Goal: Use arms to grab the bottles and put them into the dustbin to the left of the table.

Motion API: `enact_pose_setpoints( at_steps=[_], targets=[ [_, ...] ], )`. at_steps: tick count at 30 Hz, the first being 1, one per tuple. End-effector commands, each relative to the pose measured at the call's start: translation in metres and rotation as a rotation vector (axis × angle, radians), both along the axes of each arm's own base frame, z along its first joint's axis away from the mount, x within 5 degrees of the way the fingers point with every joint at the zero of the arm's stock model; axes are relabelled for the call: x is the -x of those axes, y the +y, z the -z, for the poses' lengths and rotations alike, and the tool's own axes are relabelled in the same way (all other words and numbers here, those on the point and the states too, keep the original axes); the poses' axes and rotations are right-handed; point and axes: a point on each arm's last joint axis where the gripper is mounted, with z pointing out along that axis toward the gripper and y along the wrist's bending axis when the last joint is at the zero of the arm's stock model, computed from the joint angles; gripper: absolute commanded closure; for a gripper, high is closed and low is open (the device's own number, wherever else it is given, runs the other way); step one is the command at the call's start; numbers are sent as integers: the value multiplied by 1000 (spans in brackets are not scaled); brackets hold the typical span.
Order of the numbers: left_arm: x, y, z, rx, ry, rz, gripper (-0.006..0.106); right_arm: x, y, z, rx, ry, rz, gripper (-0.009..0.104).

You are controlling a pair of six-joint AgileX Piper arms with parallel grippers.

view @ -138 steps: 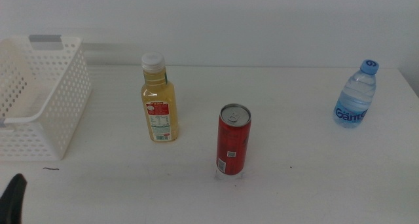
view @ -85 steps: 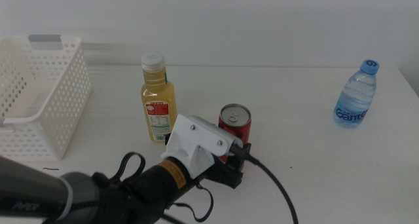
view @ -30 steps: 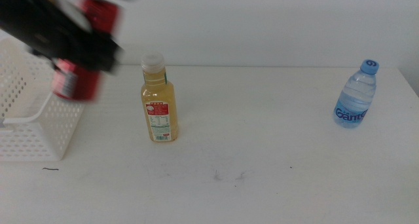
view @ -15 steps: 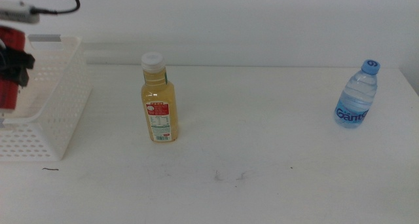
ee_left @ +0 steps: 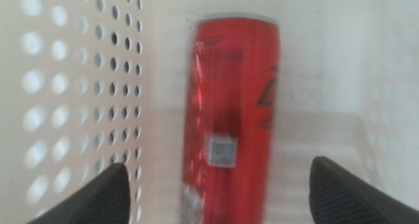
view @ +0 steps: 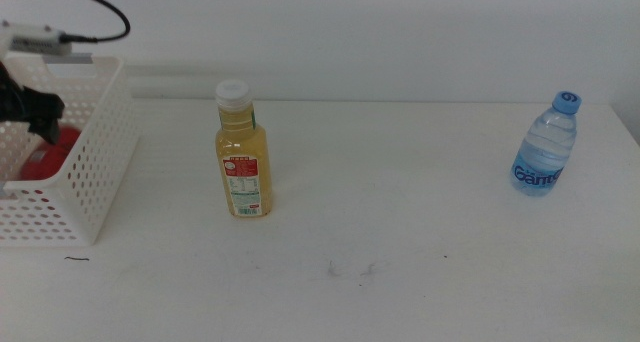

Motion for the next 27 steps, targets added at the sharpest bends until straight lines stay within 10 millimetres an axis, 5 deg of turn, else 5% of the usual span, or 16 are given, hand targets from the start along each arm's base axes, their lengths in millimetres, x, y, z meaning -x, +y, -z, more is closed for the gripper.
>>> enact_pose_setpoints(
  at_steps=[1, 8, 13, 17, 23, 27],
  targets=[
    [11, -7, -34, -3, -30, -5, 7, 0, -1, 0, 8, -14, 9, 4],
    [74, -63, -121, 20, -237, 60, 7, 0, -1, 0, 8, -14, 9, 4],
    [144, -117, -132, 58, -511, 156, 7, 0, -1, 0, 8, -14, 9, 4],
    [193, -141, -89, 122, -734, 239, 7, 0, -1, 0, 8, -14, 9, 4],
    [252, -147, 11, 307, -1080, 341, 7, 0, -1, 0, 8, -14, 9, 4],
    [269, -145, 56, 330, -1039, 360, 7, 0, -1, 0, 8, -14, 9, 4]
  ],
)
